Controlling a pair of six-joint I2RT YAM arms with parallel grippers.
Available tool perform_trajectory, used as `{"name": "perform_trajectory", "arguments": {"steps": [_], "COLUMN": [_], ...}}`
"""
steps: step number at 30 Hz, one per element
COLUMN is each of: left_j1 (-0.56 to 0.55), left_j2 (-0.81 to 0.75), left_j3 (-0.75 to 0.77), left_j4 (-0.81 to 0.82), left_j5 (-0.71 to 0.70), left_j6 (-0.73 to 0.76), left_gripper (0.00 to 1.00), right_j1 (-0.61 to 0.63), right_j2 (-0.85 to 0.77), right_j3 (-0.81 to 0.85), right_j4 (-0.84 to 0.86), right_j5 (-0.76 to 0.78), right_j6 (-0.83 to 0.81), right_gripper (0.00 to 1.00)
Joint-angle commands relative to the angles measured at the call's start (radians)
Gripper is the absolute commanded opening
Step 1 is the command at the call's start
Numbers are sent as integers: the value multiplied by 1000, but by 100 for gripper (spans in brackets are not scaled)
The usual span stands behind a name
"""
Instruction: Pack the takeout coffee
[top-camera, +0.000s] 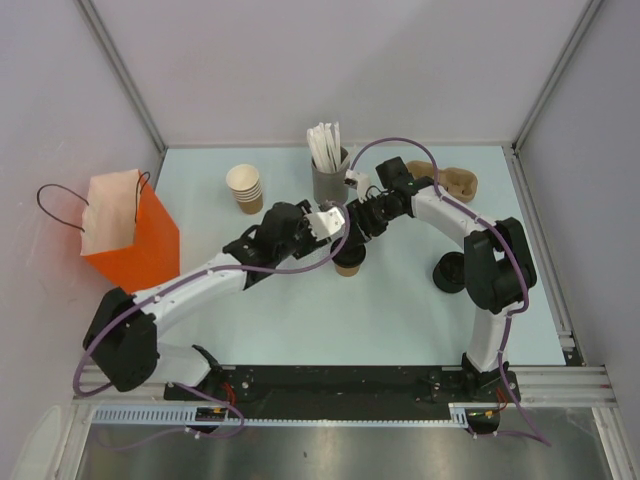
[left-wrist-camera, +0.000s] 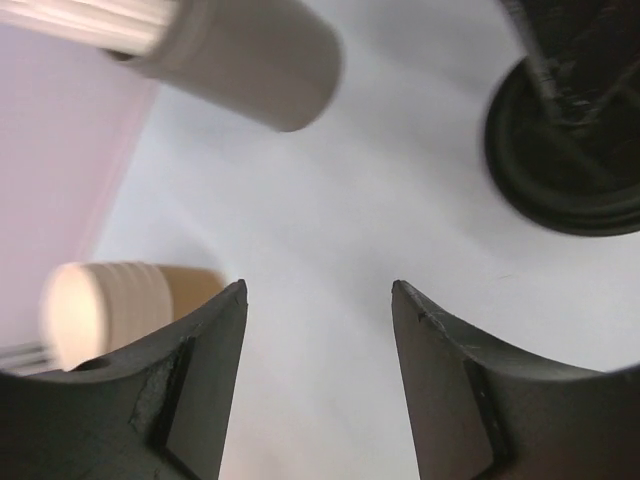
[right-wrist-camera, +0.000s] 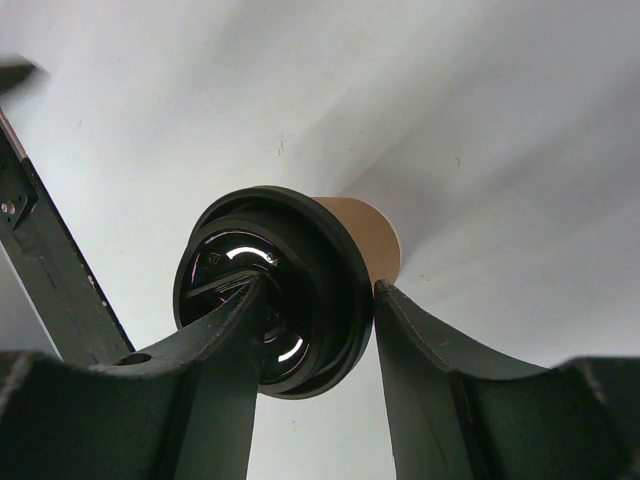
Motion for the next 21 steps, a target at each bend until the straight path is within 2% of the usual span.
{"name": "perform_trajectory", "arguments": {"steps": [1,4,7,8,10,12,13,14,17,21], "left_j1": [-14,-14,-43,-62,-135,-186,-229,-247,-309,-336], "left_j2": [-86,-152,-231,-255,-356,-428,-480,-493,-467,-341], "left_j3": [111,123,56,-14,-110,-258,-312,-398,-492,-529], "left_j4": [-117,-208,-196,-178,-52,58,197,256,416,601], "left_j5": [-256,-261,-243,-236,-224,-175,-163,-138,-141,-106], "left_j6": [231,303,352,376,464,563,591,632,648,665], "left_gripper": [65,65,65,65,65,71,77,77,74,72], "right_j1": [-4,-5,-7,-10,-16,-22,-28,-30,-39,-45], "right_j2": [85,86,79,77,75,74,72,72,75,74], "right_j3": [-54,-56,-56,-54,-56,-56,-56,-54,-54,-56], "right_j4": [-47,-49,-49,-47,-47,-52,-55,-53,-59,-56], "right_j5": [192,200,211,212,212,202,203,203,202,192], "right_j6": [-73,-78,-81,-82,-85,-87,-87,-87,-91,-85], "right_gripper": [50,50,50,50,50,50,50,50,50,50]}}
